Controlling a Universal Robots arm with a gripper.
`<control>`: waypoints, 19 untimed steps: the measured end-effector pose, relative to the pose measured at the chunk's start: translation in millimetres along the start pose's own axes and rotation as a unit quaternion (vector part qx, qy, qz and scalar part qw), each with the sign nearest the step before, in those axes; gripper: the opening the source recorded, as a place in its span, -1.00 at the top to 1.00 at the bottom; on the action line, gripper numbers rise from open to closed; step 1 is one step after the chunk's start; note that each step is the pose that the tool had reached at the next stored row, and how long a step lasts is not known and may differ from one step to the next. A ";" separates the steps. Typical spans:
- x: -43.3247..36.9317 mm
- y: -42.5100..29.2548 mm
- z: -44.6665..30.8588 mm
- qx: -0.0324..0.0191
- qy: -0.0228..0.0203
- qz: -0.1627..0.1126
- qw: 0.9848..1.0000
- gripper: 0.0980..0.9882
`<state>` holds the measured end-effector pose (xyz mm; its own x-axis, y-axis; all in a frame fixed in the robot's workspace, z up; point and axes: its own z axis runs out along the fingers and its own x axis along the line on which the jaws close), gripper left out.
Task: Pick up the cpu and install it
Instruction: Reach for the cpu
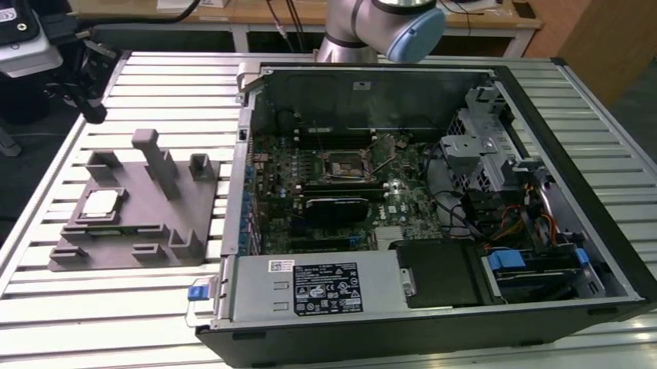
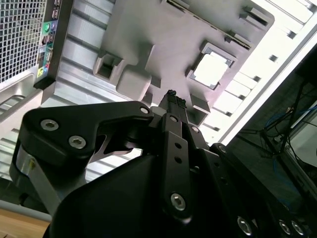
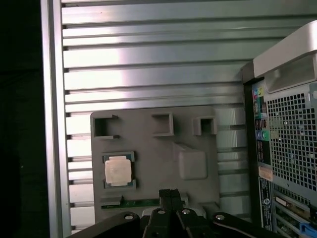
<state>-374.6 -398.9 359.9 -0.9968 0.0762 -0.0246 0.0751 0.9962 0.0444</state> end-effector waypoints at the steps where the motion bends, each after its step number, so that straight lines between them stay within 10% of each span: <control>1: 1.1 -0.1 0.5 0.000 0.000 0.000 1.000 0.98; 19: 12.7 -1.8 20.1 0.000 0.000 0.000 1.000 0.98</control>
<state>-386.8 -398.9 339.5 -0.9968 0.0762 -0.0246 0.0751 0.9962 0.0444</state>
